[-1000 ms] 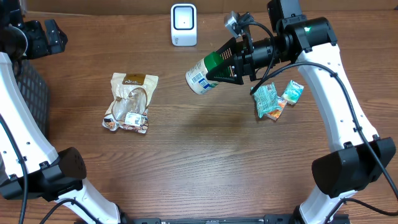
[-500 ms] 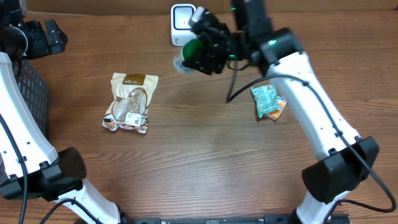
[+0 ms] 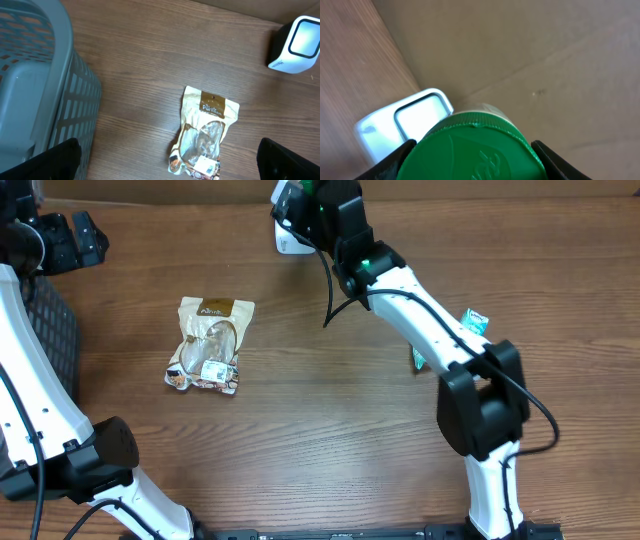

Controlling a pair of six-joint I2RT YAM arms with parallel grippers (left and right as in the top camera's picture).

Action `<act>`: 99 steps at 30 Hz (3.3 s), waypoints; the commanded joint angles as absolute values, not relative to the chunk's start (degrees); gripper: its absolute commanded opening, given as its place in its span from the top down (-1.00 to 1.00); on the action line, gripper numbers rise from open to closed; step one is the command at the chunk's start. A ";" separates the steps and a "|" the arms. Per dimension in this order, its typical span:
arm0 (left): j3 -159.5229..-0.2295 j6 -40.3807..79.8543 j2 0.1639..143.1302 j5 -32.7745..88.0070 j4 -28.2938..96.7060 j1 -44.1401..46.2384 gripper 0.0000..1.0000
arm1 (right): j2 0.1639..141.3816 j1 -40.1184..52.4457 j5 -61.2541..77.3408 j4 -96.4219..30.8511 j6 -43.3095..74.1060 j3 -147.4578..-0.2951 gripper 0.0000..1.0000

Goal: Scan the item barcode
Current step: 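Lift the jar and hold its side up to the scanner, then carry the jar right and set it down beside the packs, then reach the right gripper to the tan snack bag and grasp it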

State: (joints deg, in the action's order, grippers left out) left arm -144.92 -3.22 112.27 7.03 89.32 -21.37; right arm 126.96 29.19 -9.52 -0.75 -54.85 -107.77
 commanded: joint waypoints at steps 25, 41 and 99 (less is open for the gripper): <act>-146.08 -3.88 111.26 7.05 89.34 -20.97 -1.00 | 134.85 28.75 -6.81 20.23 -59.68 -108.29 -0.10; -146.08 -3.88 111.26 7.05 89.34 -20.97 -1.00 | 104.20 18.22 9.52 -61.76 -2.72 -106.30 -0.02; -146.08 -3.88 111.26 7.05 89.34 -20.97 -0.99 | 130.08 36.12 26.37 -51.31 26.30 -112.86 -0.73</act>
